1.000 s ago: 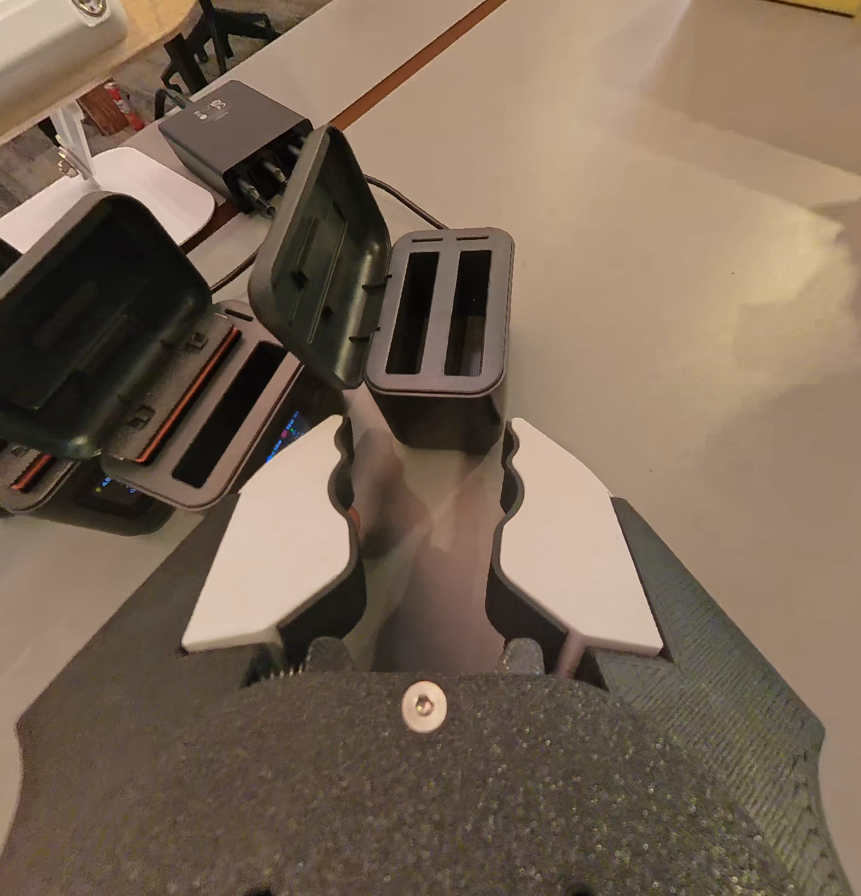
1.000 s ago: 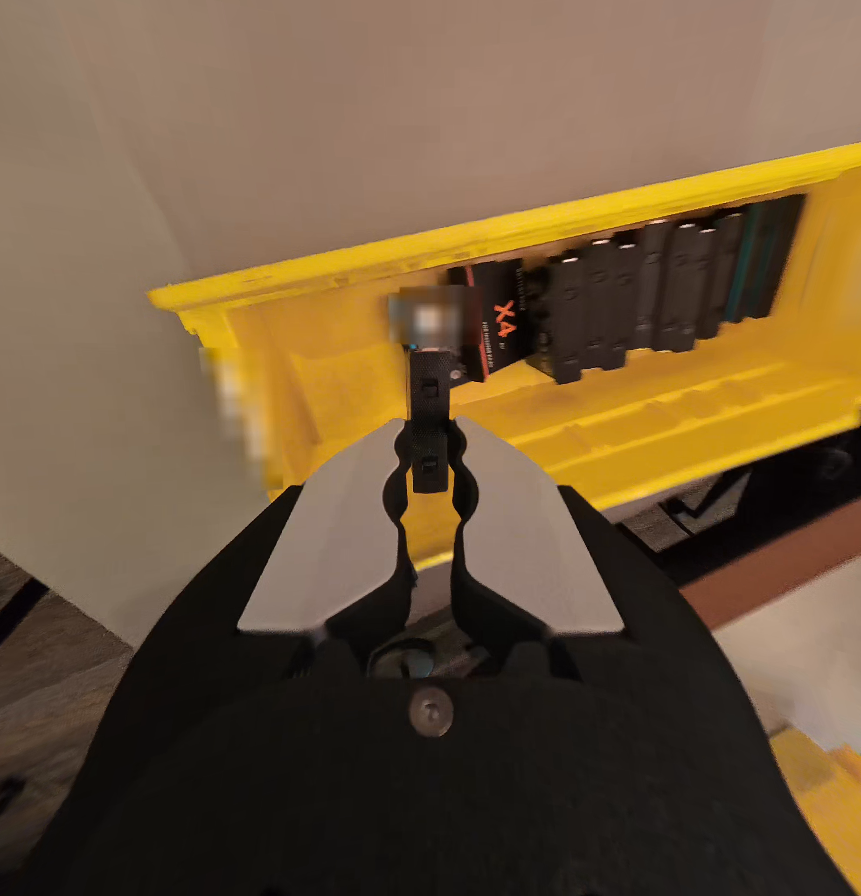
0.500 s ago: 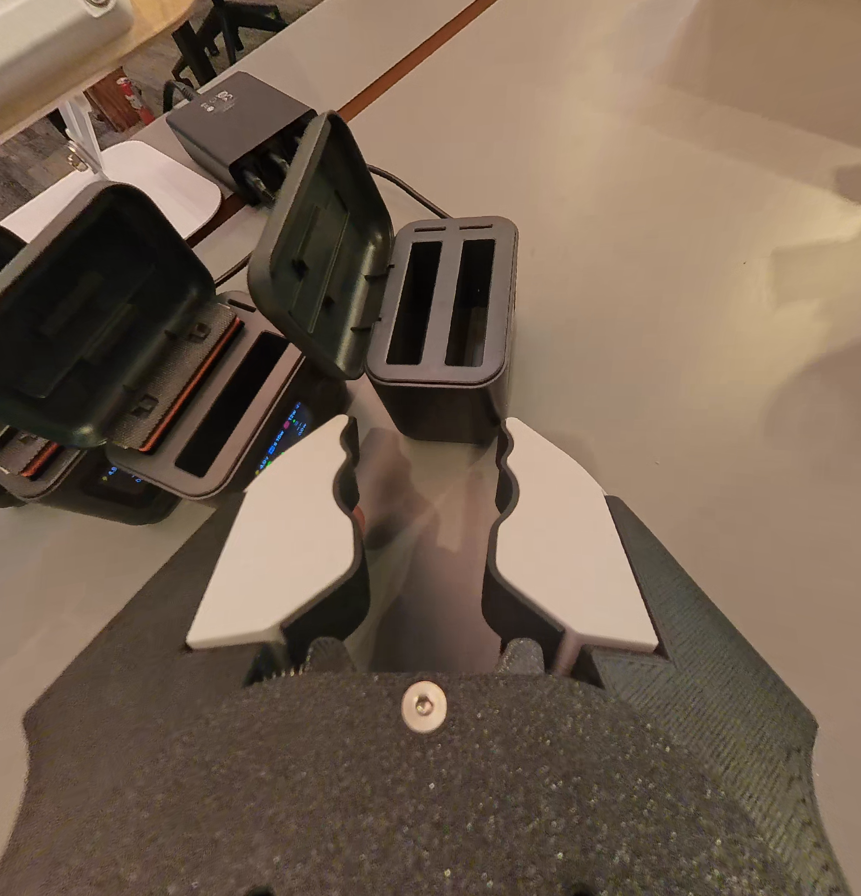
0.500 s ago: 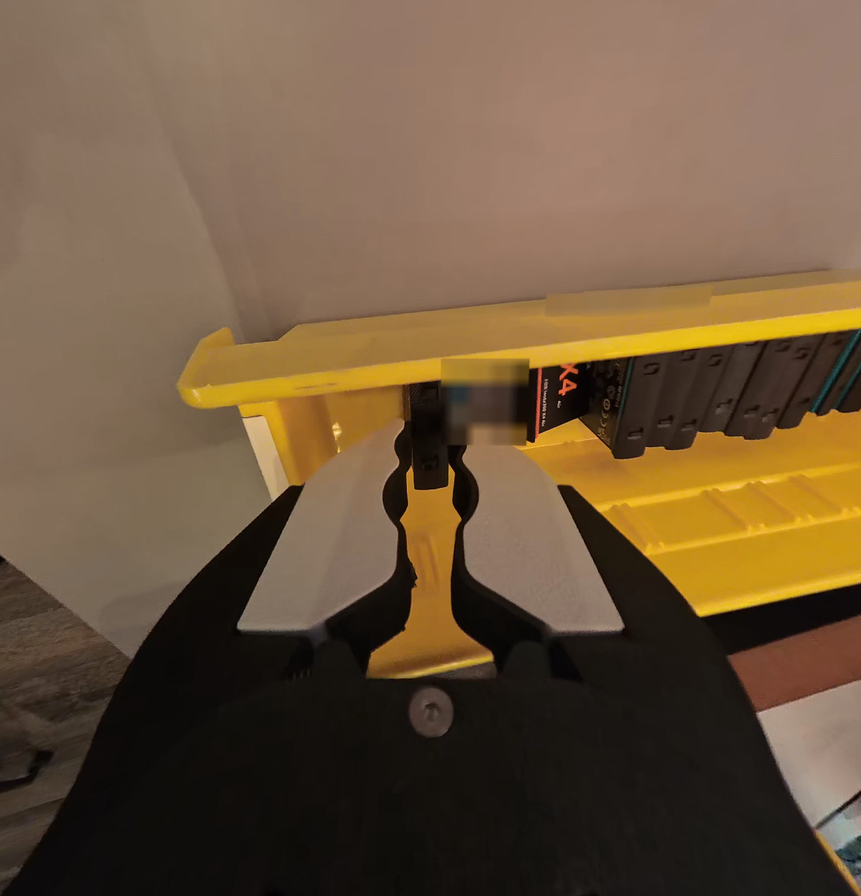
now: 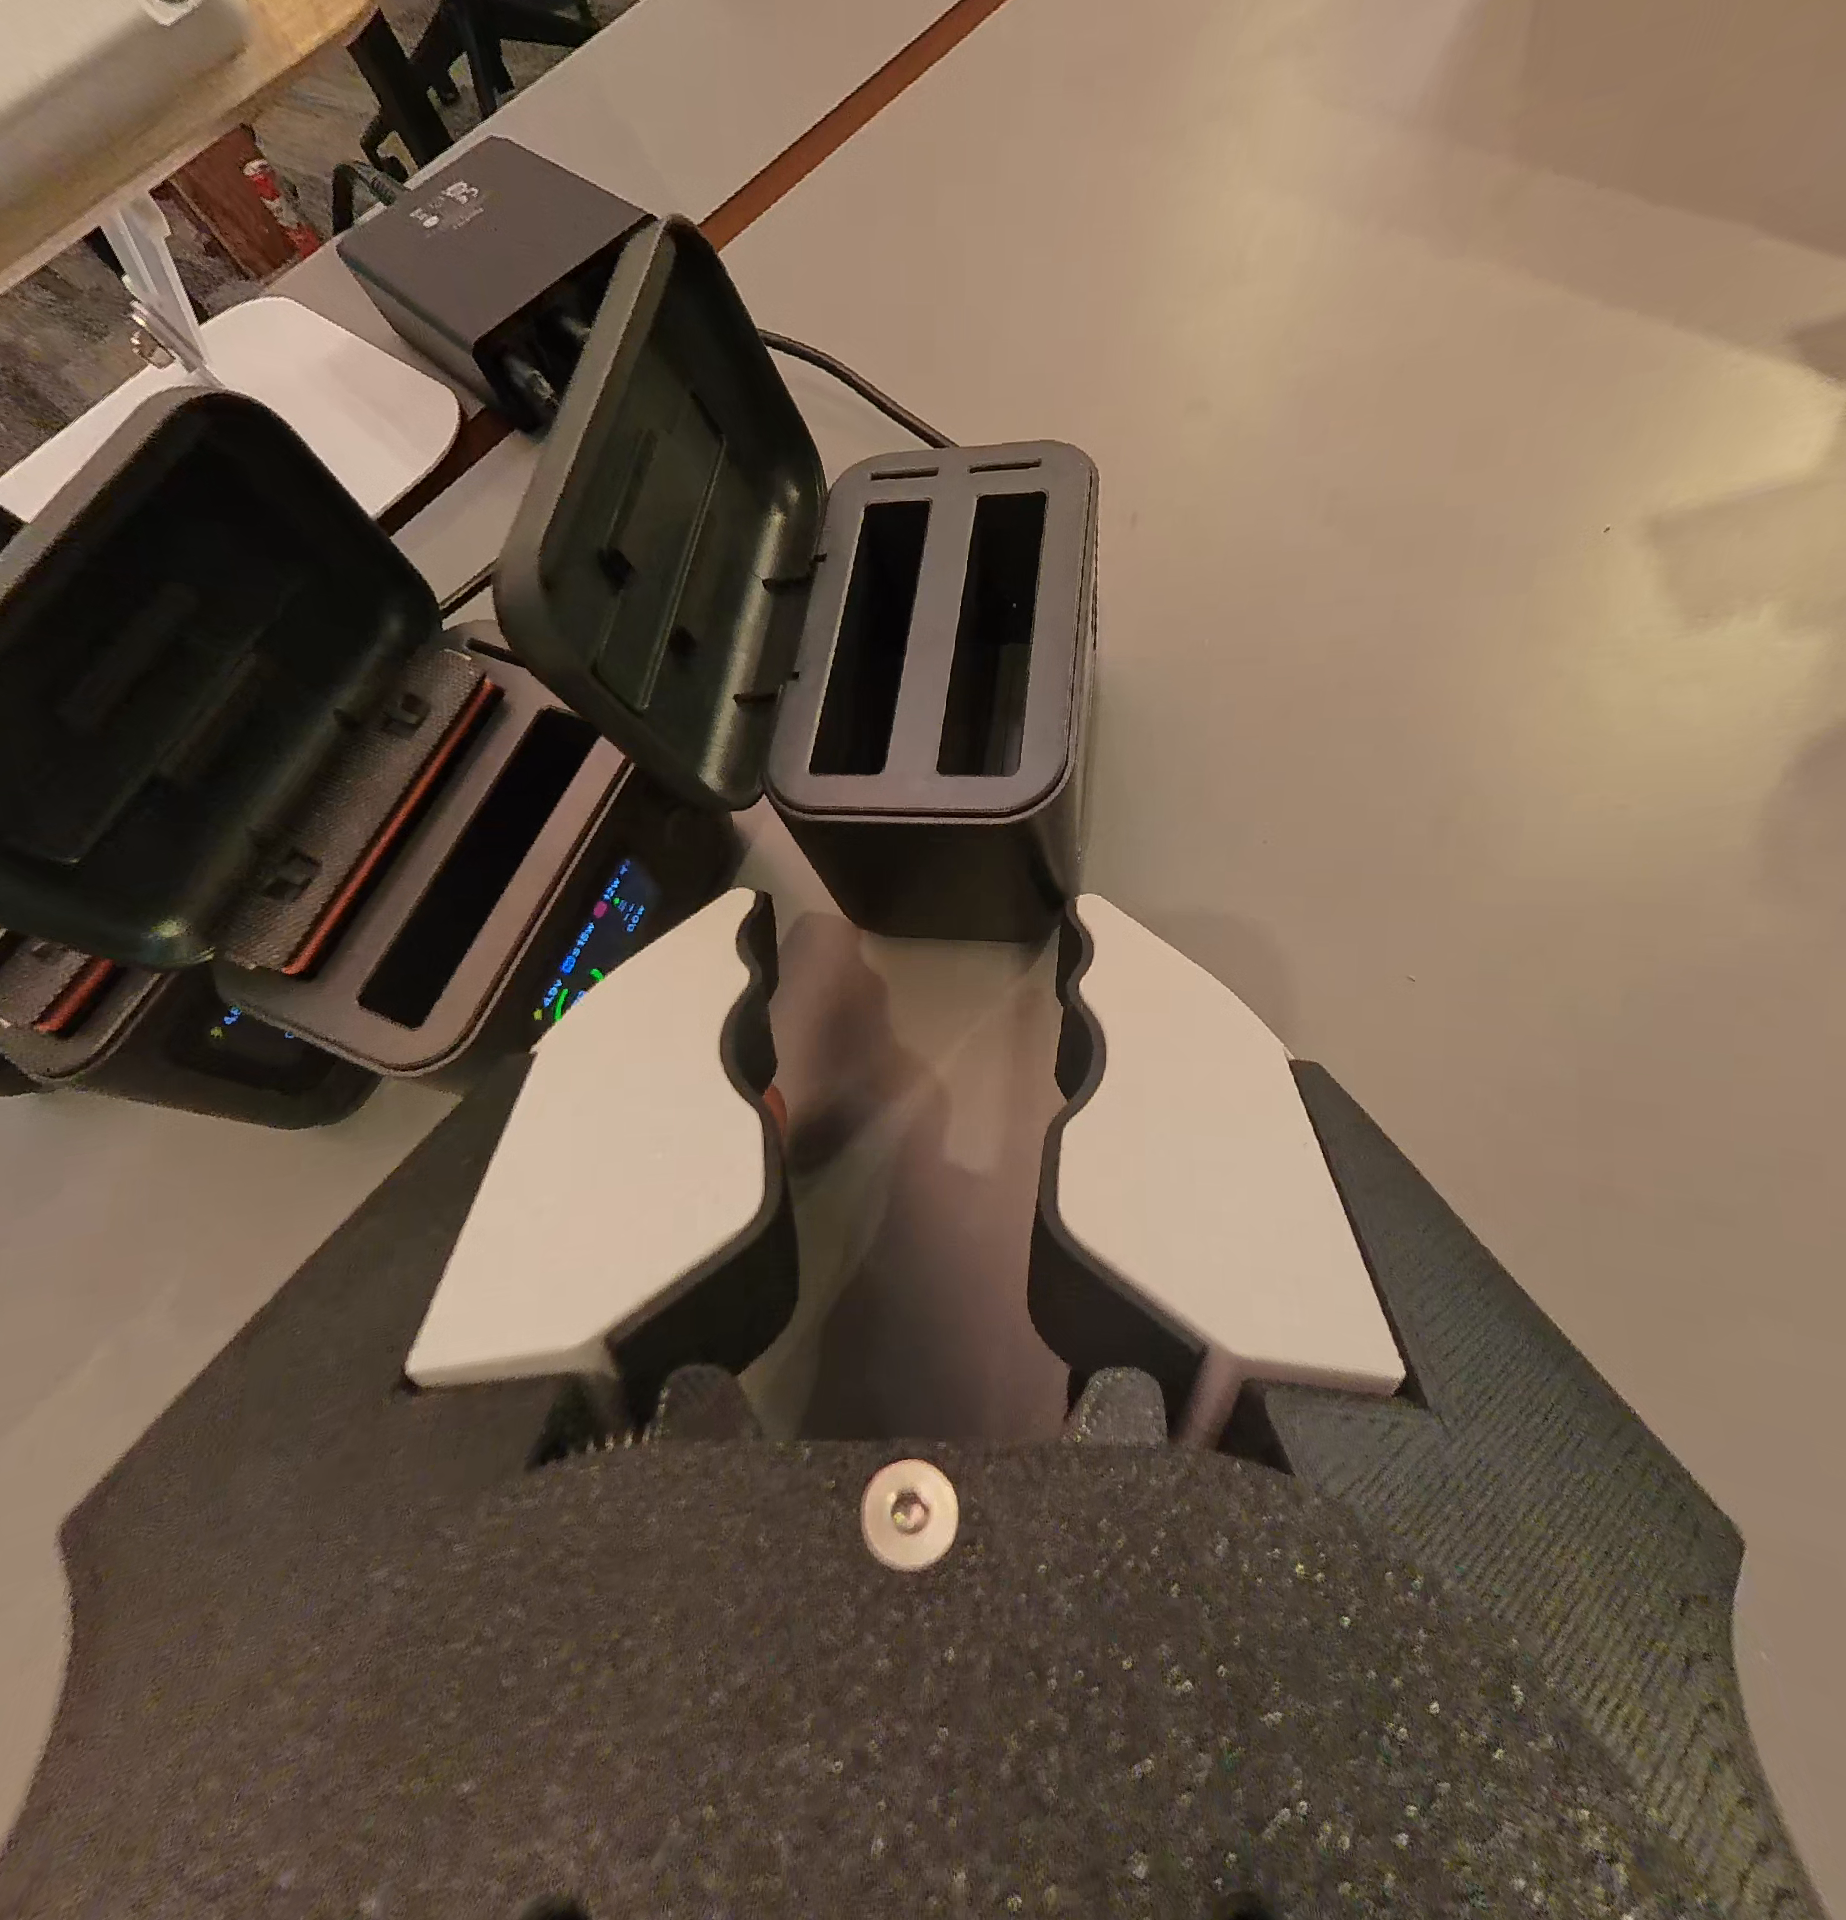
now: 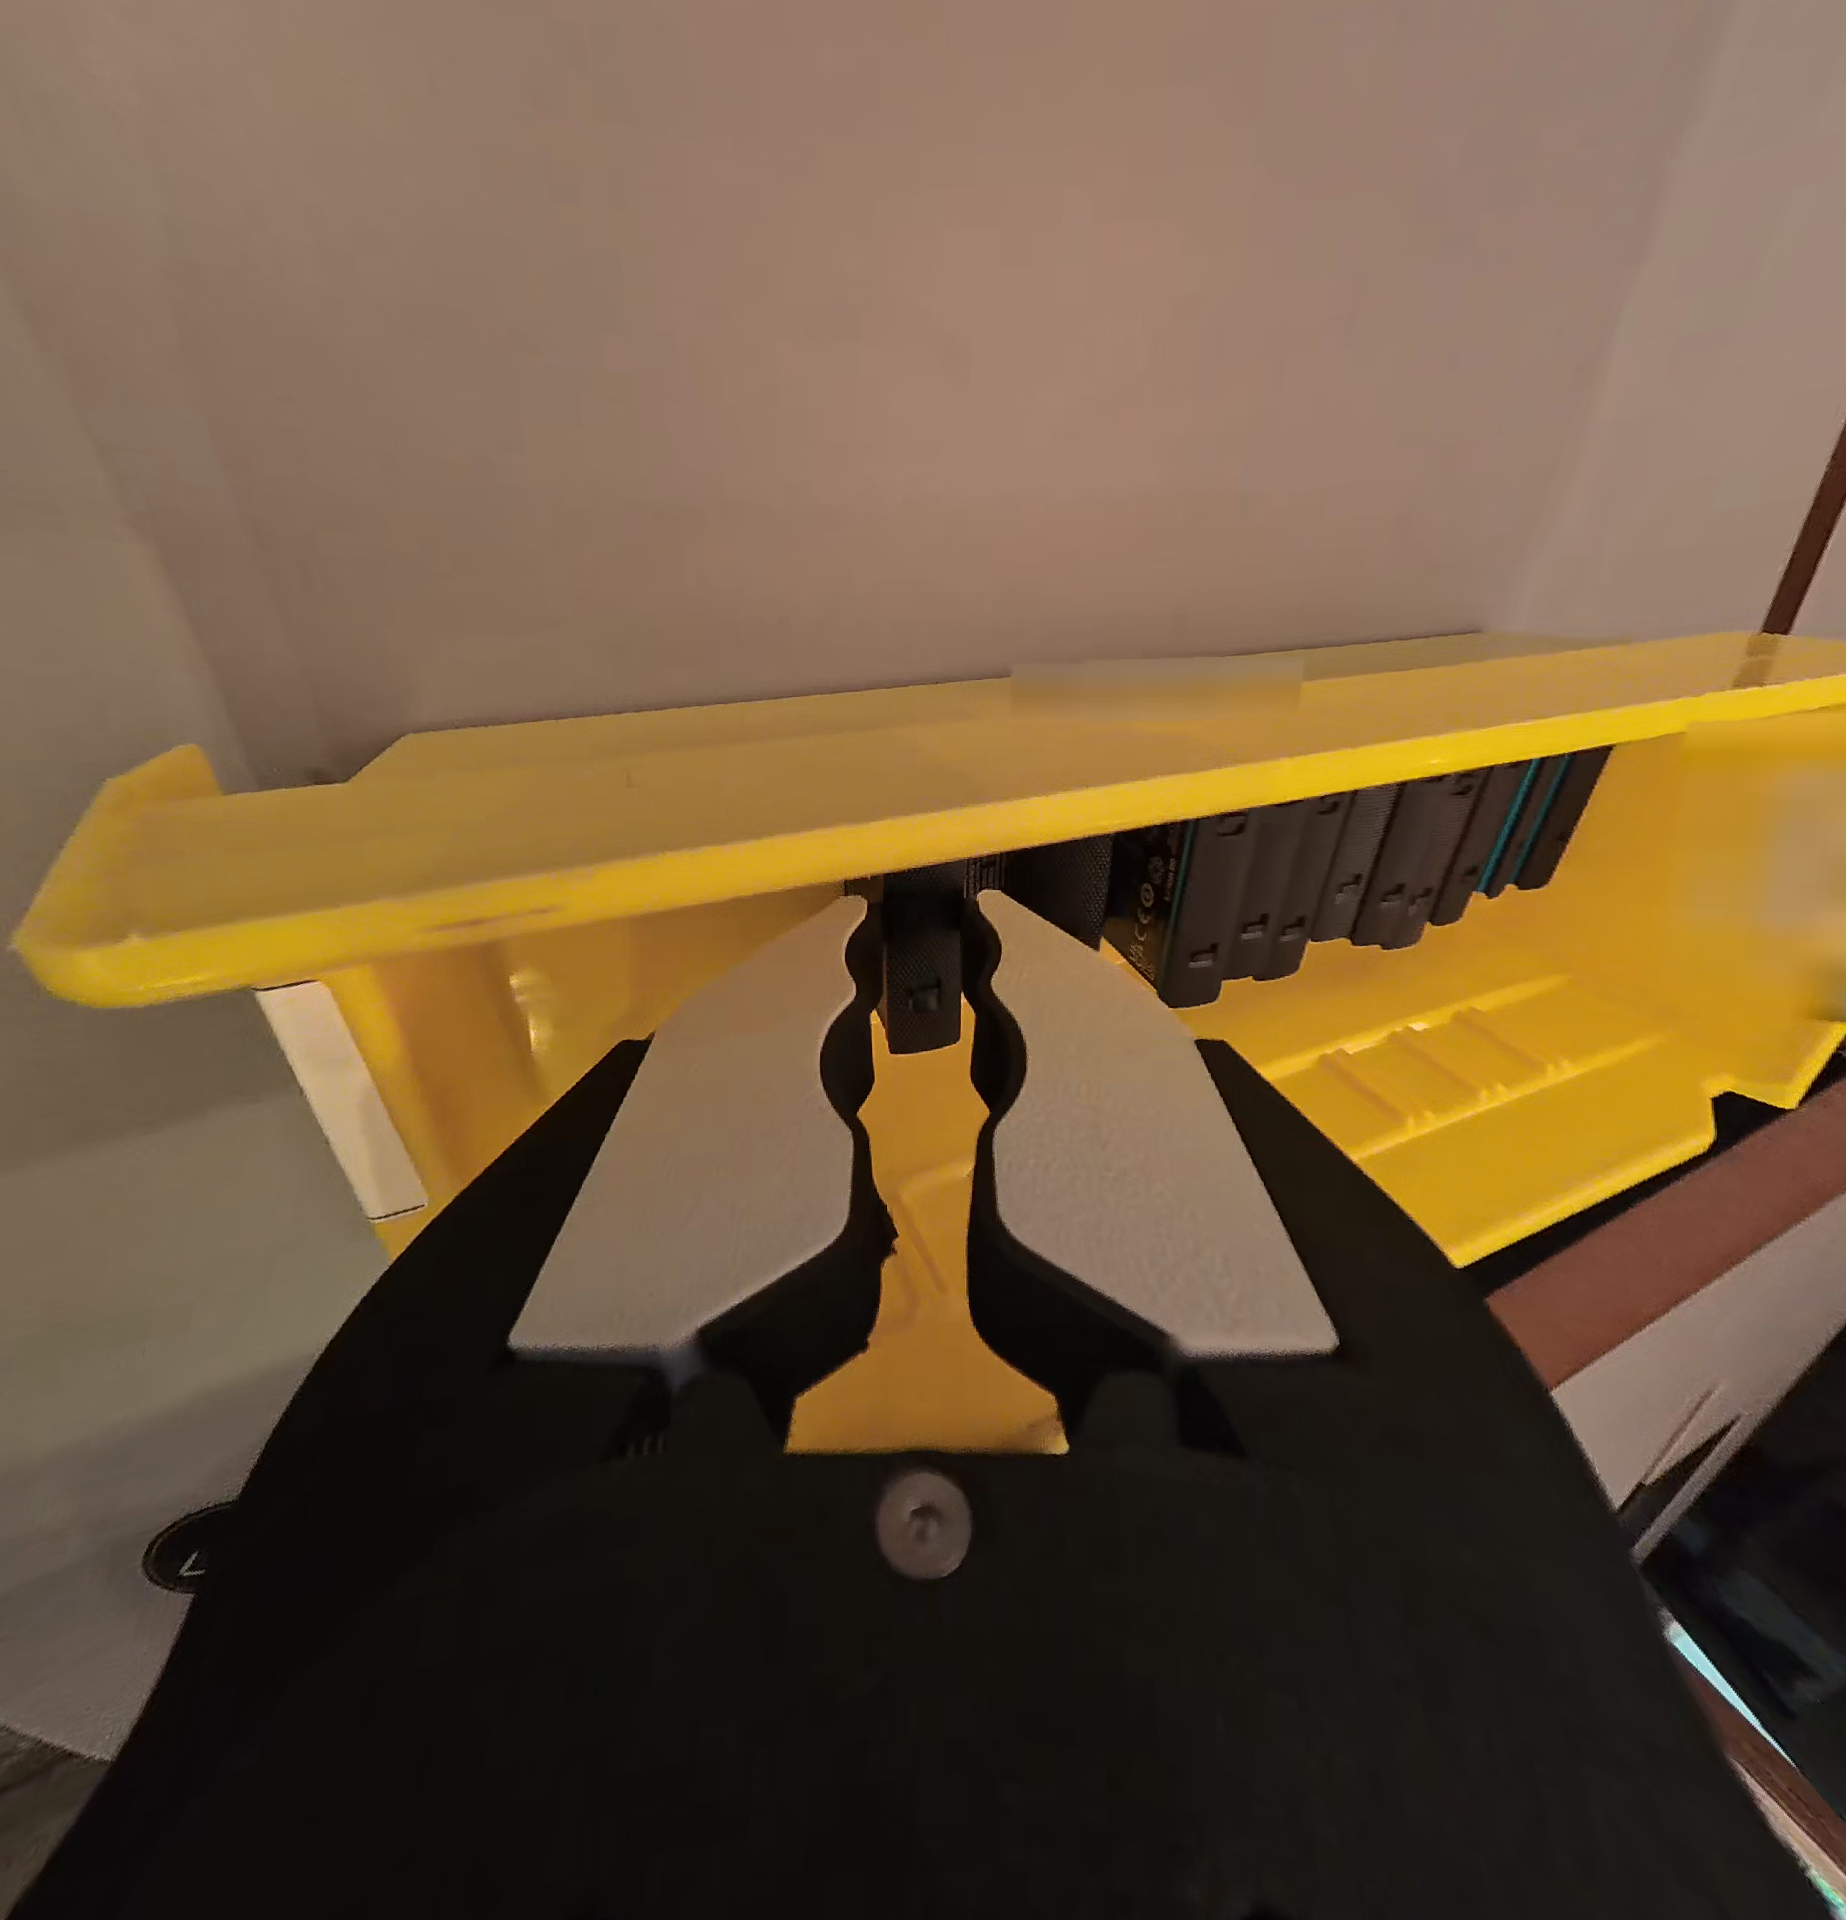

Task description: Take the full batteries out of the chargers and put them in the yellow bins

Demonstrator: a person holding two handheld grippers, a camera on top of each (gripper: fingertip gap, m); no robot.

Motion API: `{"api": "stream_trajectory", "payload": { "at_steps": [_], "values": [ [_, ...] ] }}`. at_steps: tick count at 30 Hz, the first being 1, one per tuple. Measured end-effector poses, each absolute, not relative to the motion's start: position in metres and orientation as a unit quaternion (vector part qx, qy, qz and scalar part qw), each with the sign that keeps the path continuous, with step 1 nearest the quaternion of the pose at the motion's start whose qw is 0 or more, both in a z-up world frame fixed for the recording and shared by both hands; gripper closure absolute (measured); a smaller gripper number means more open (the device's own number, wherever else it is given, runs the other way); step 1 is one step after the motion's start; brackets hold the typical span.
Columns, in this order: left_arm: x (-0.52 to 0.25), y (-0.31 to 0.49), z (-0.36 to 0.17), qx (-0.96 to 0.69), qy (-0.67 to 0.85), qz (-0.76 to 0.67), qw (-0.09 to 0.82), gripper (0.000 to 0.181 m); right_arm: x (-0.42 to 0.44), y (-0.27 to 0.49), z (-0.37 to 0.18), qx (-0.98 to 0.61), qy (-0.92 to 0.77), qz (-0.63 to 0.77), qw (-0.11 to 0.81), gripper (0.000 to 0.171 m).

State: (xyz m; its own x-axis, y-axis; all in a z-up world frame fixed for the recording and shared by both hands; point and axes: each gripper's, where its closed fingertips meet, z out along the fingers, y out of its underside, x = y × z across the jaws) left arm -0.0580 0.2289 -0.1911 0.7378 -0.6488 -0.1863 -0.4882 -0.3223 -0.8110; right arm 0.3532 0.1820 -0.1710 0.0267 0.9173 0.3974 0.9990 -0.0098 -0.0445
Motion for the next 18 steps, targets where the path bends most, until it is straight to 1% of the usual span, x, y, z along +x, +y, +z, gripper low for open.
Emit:
{"api": "stream_trajectory", "payload": {
  "at_steps": [5,8,11,14,18],
  "values": [
    [-0.058,0.229,-0.192,-0.808,0.355,-0.082,0.462,0.13,0.354,0.183,-0.171,-0.707,-0.678,-0.131,0.152,0.157],
    [-0.057,0.228,-0.192,-0.807,0.356,-0.081,0.463,0.13,0.355,0.183,-0.171,-0.713,-0.673,-0.131,0.147,0.152],
    [-0.057,0.228,-0.192,-0.808,0.357,-0.081,0.462,0.13,0.355,0.187,-0.16,-0.723,-0.66,-0.127,0.161,0.148],
    [-0.057,0.228,-0.193,-0.809,0.357,-0.081,0.46,0.13,0.353,0.198,-0.133,-0.734,-0.633,-0.13,0.209,0.146],
    [-0.057,0.228,-0.194,-0.809,0.359,-0.077,0.458,0.13,0.335,0.216,-0.07,-0.742,-0.568,-0.137,0.328,0.141]
  ]
}}
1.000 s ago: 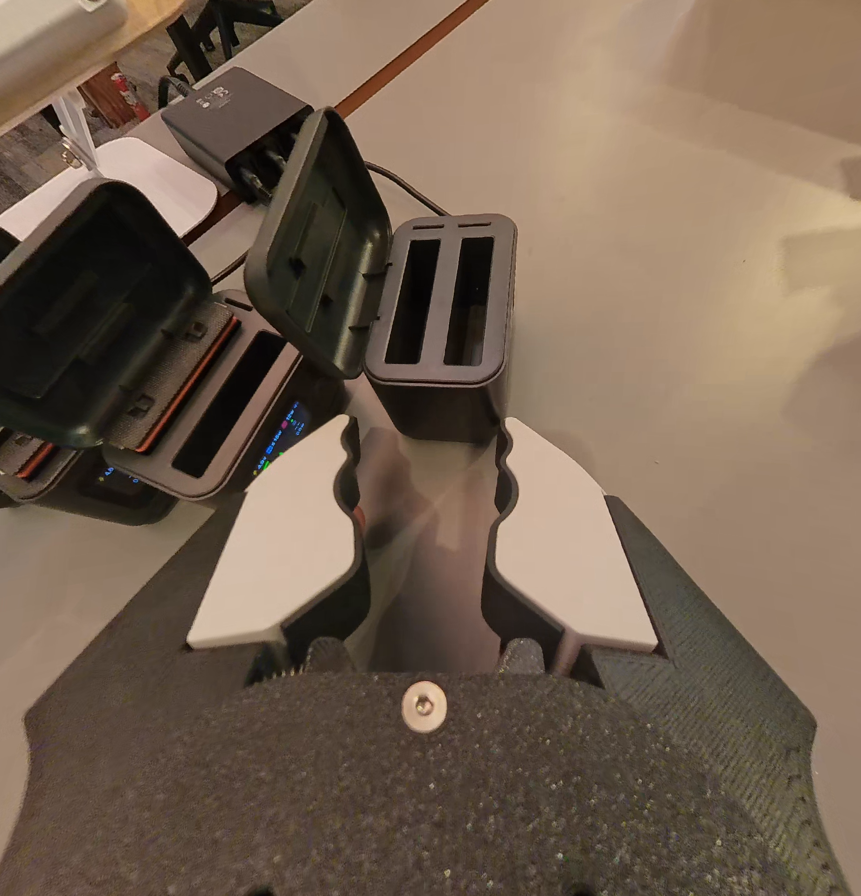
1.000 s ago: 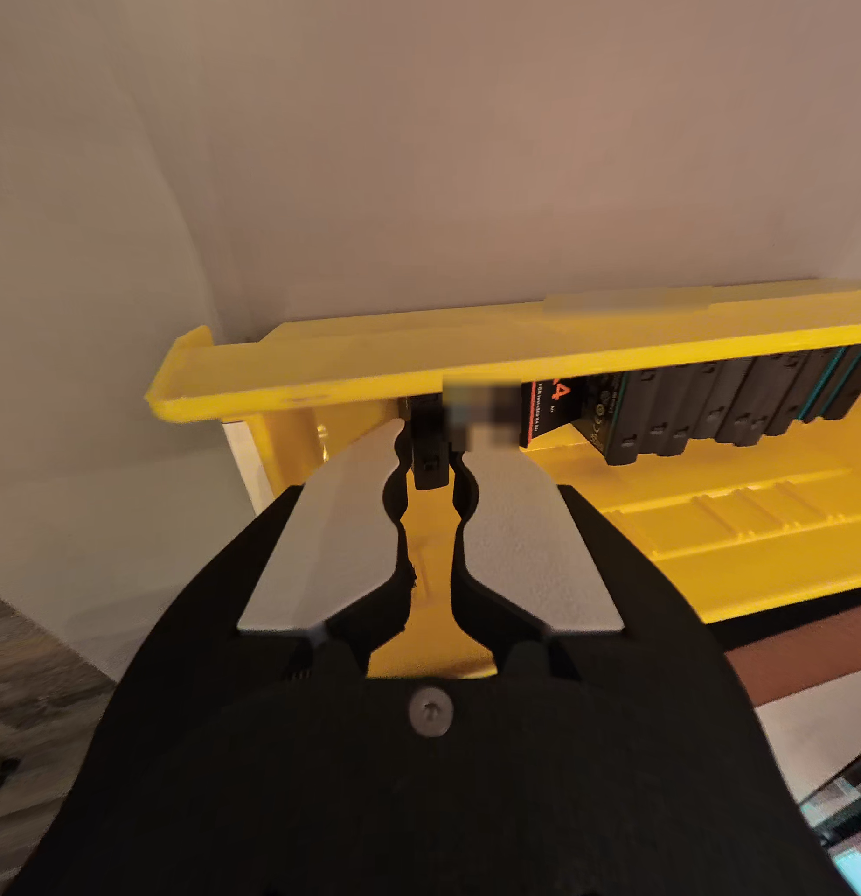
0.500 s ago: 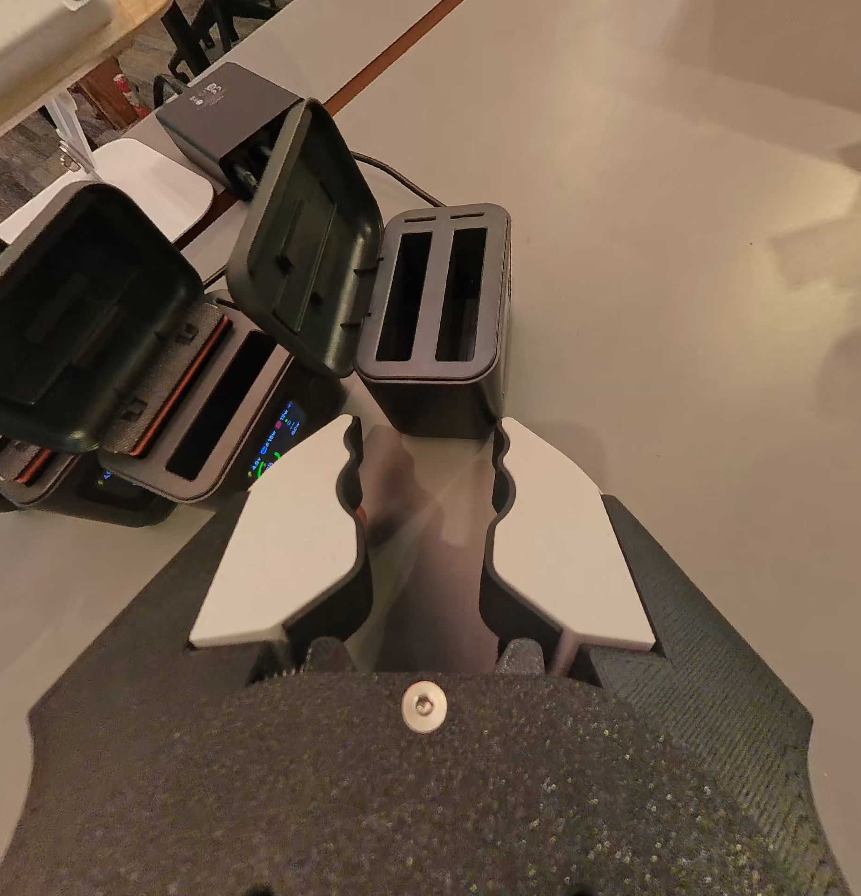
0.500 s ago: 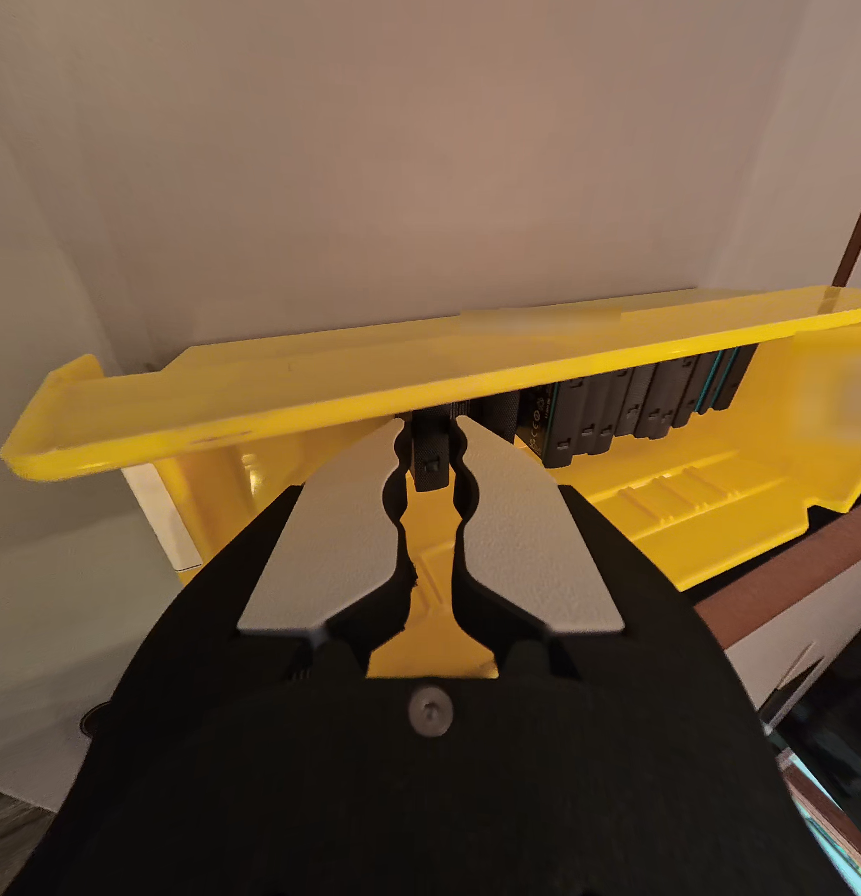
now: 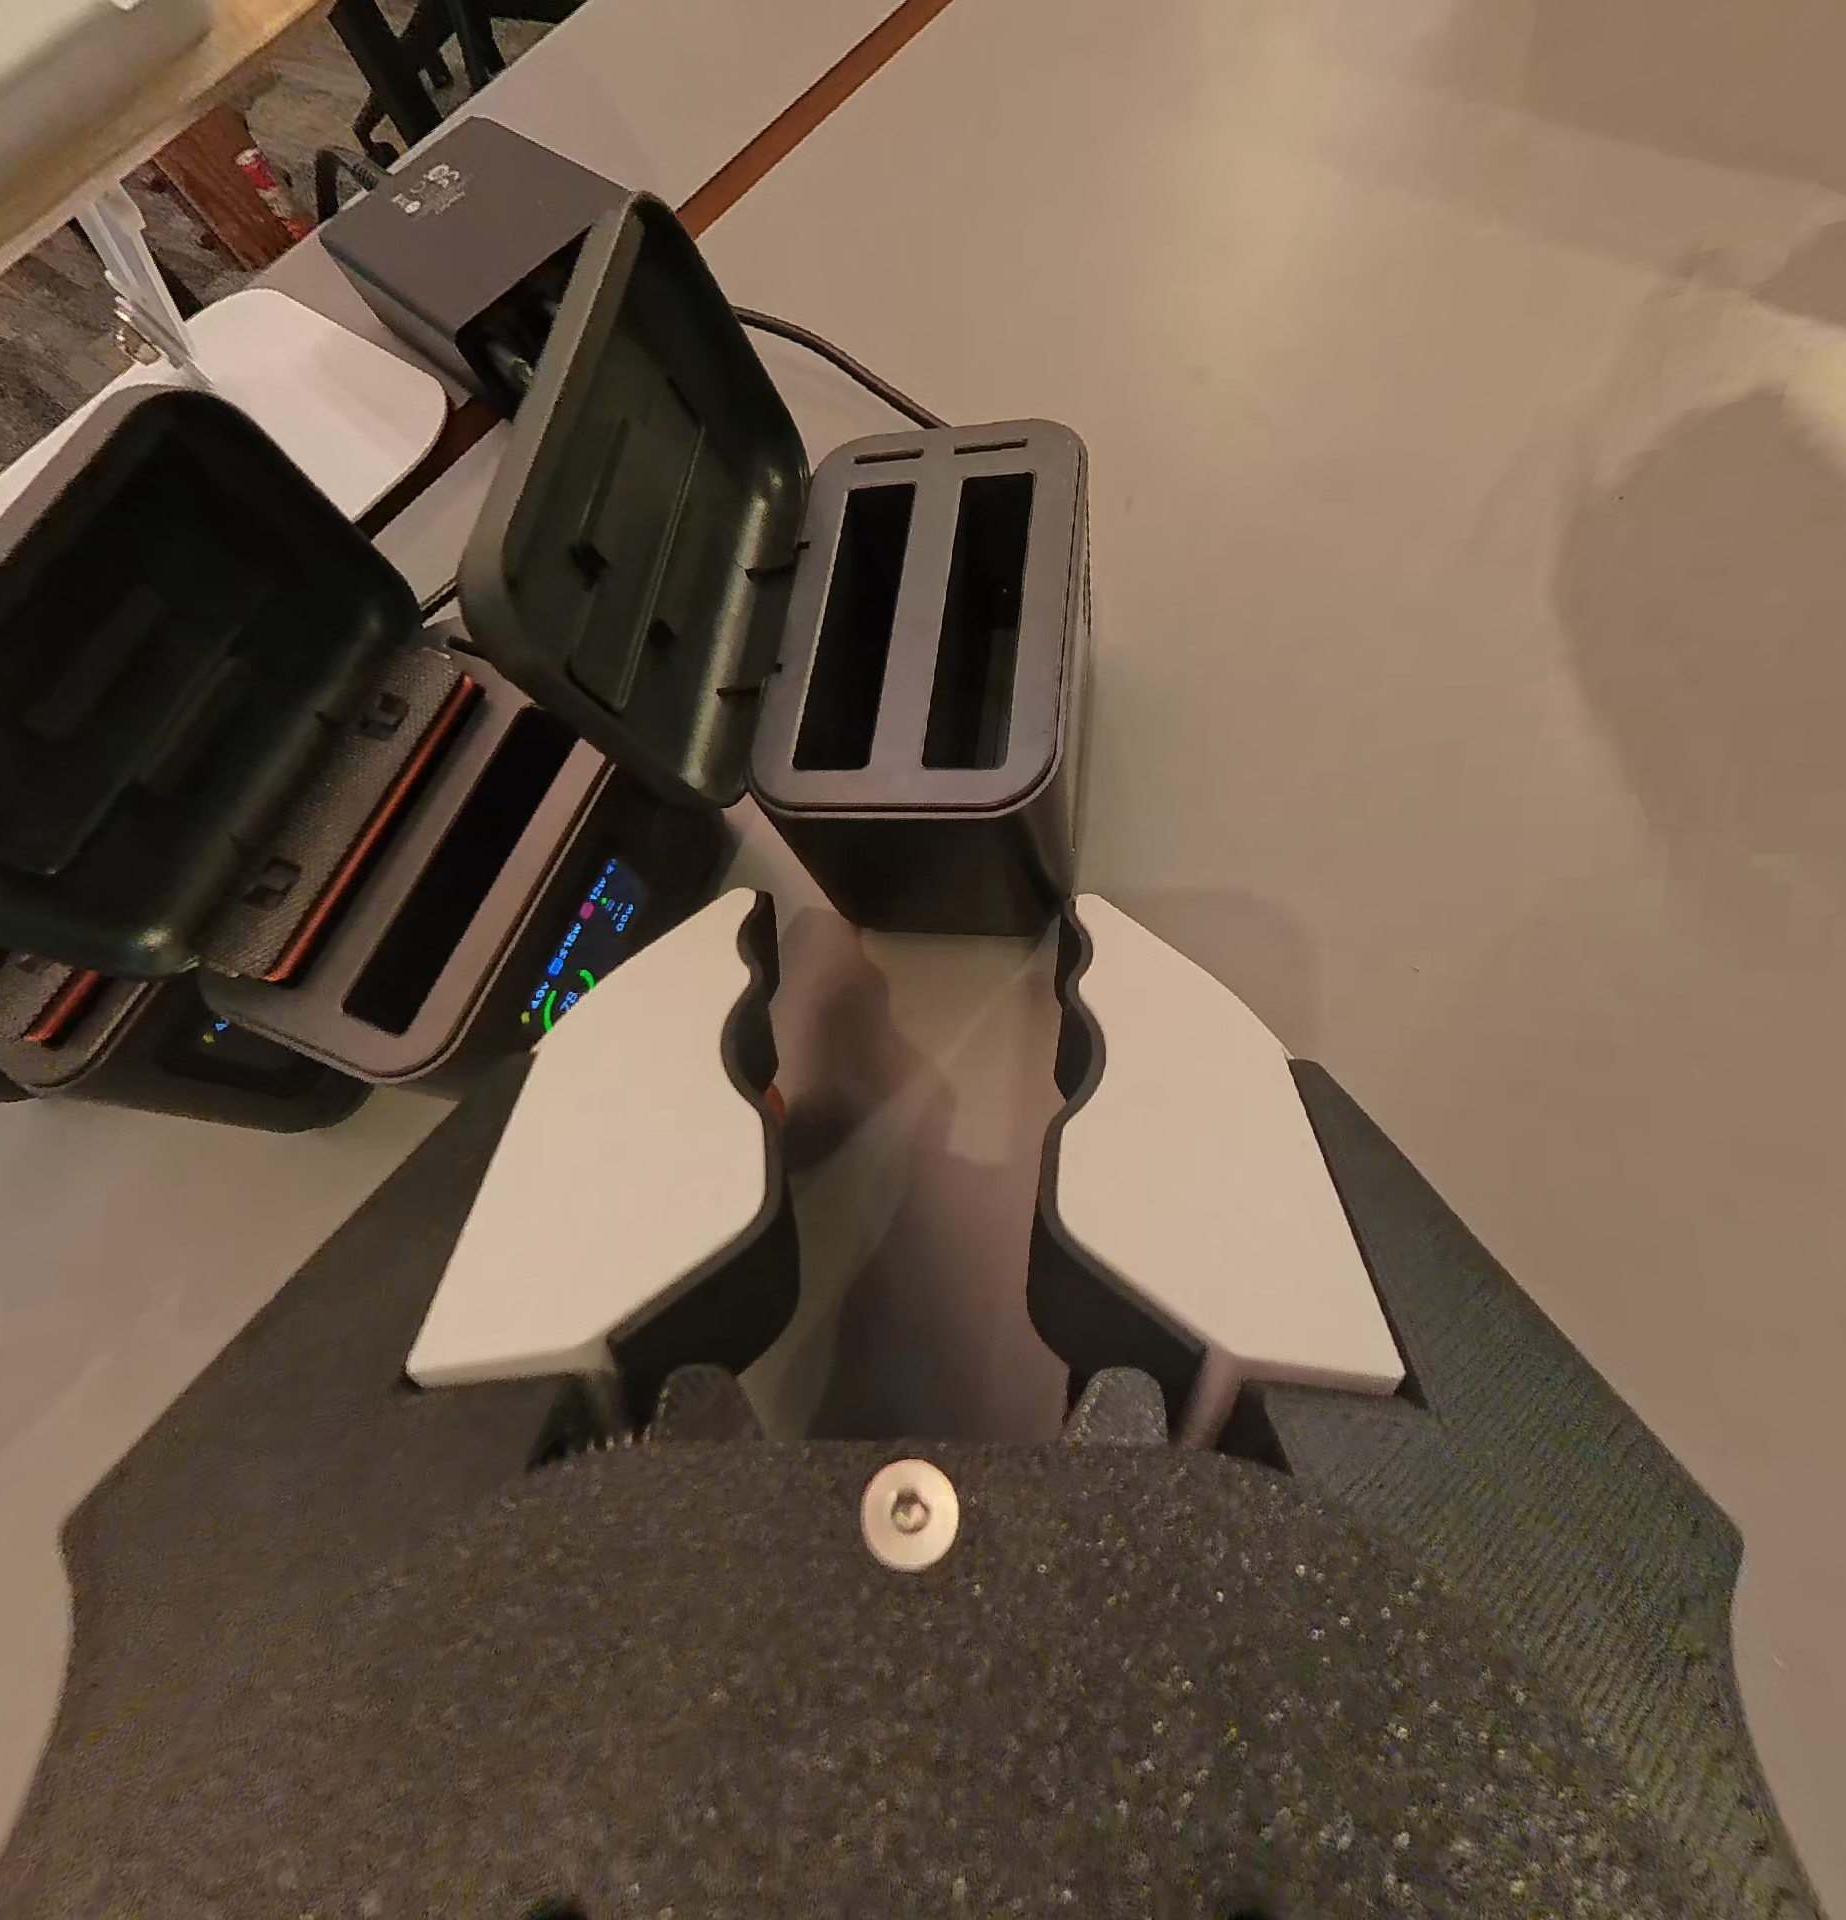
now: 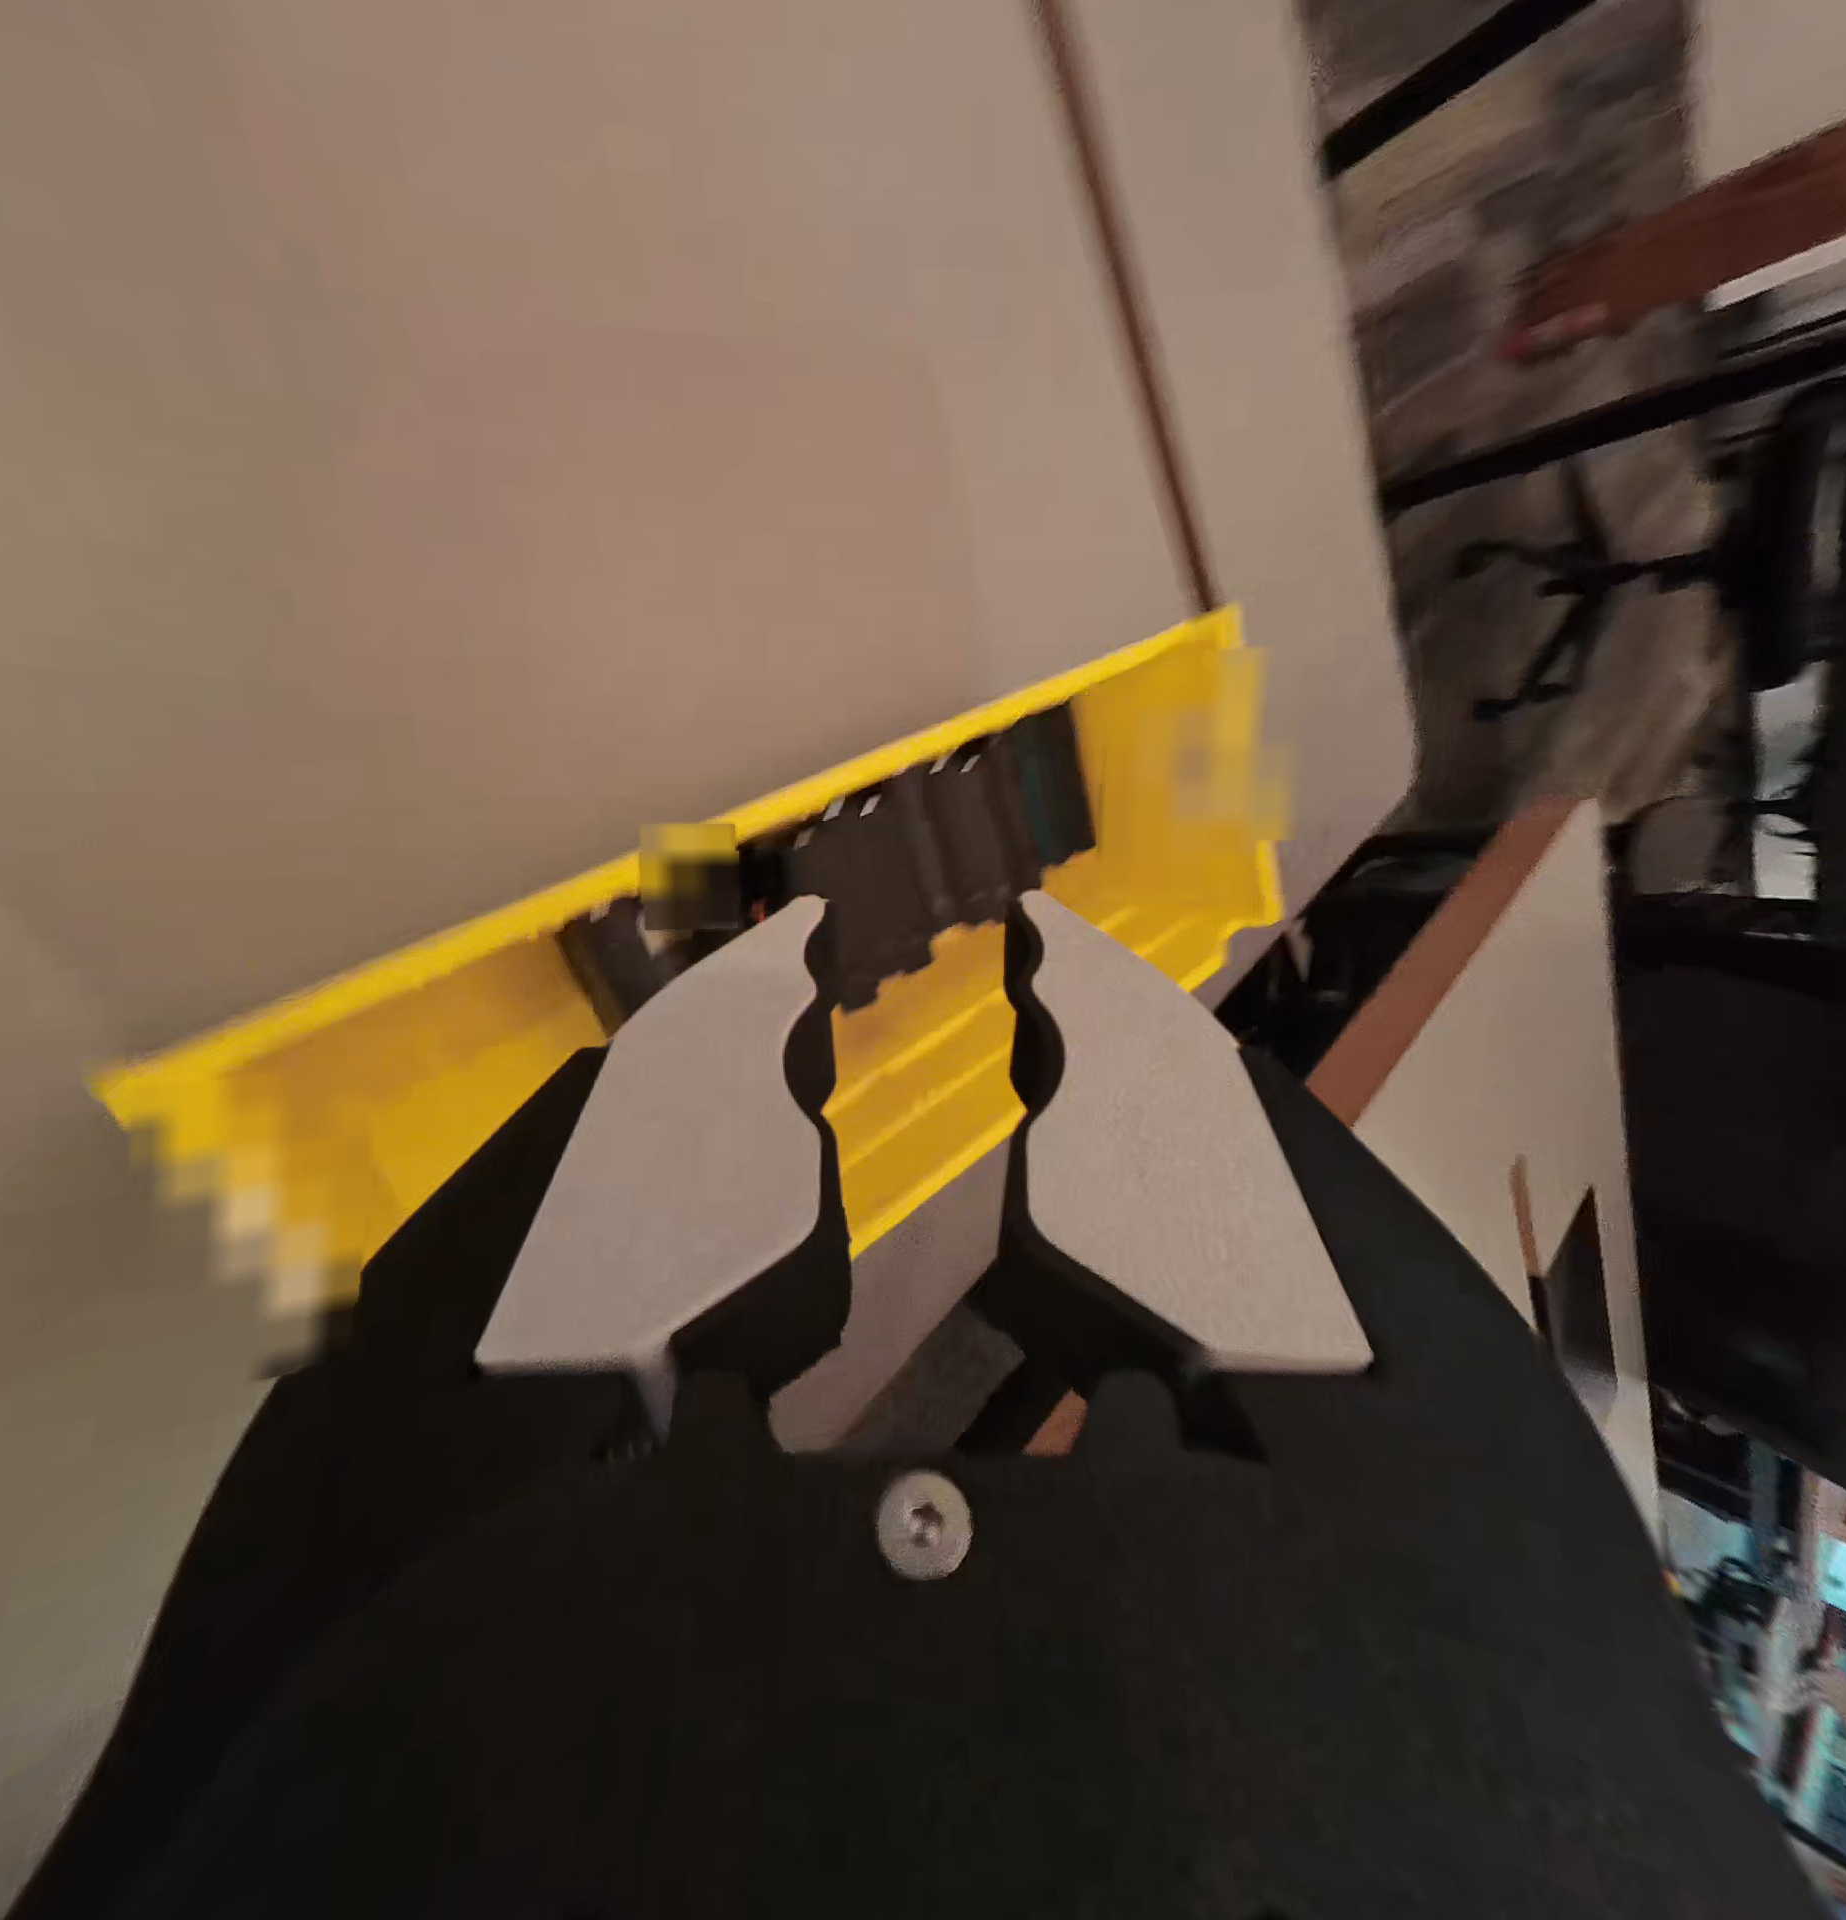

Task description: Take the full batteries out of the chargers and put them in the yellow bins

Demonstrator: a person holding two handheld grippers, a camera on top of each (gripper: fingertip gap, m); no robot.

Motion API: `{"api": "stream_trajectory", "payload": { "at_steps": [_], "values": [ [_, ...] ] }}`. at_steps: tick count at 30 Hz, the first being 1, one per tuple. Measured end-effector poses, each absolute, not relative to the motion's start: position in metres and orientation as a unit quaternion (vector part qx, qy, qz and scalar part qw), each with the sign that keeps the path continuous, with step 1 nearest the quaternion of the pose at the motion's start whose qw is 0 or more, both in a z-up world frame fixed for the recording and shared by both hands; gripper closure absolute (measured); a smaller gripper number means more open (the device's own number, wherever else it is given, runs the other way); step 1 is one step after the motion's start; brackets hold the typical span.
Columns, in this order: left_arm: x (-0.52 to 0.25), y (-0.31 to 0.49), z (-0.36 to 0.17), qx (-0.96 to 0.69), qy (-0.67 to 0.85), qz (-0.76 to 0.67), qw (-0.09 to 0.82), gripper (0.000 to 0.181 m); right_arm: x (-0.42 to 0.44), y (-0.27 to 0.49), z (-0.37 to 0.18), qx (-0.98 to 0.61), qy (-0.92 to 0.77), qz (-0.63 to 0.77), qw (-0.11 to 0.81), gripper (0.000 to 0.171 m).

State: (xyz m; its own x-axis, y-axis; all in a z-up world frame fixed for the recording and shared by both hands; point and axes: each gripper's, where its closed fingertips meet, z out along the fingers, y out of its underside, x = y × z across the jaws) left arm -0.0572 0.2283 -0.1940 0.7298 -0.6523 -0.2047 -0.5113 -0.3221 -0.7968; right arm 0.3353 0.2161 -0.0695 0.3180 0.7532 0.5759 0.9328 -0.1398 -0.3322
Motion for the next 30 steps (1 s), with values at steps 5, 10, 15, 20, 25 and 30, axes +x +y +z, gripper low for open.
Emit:
{"api": "stream_trajectory", "payload": {
  "at_steps": [5,10,15,20,25,30],
  "values": [
    [-0.057,0.228,-0.195,-0.809,0.363,-0.07,0.456,0.131,0.258,0.211,-0.009,-0.734,-0.493,-0.049,0.465,0.134],
    [-0.057,0.228,-0.195,-0.809,0.363,-0.072,0.456,0.132,0.148,0.203,-0.016,-0.726,-0.44,0.108,0.517,0.115],
    [-0.064,0.224,-0.192,-0.806,0.36,-0.084,0.462,0.129,0.039,0.23,-0.1,-0.768,-0.379,0.209,0.472,0.069],
    [-0.083,0.228,-0.182,-0.801,0.348,-0.086,0.48,0.13,-0.025,0.25,-0.167,-0.802,-0.37,0.195,0.426,0.05],
    [-0.099,0.235,-0.165,-0.793,0.316,-0.089,0.513,0.141,-0.044,0.261,-0.189,-0.819,-0.364,0.17,0.409,0.074],
    [-0.102,0.238,-0.153,-0.783,0.303,-0.083,0.537,0.14,-0.024,0.276,-0.179,-0.82,-0.325,0.155,0.445,0.076]
  ]
}}
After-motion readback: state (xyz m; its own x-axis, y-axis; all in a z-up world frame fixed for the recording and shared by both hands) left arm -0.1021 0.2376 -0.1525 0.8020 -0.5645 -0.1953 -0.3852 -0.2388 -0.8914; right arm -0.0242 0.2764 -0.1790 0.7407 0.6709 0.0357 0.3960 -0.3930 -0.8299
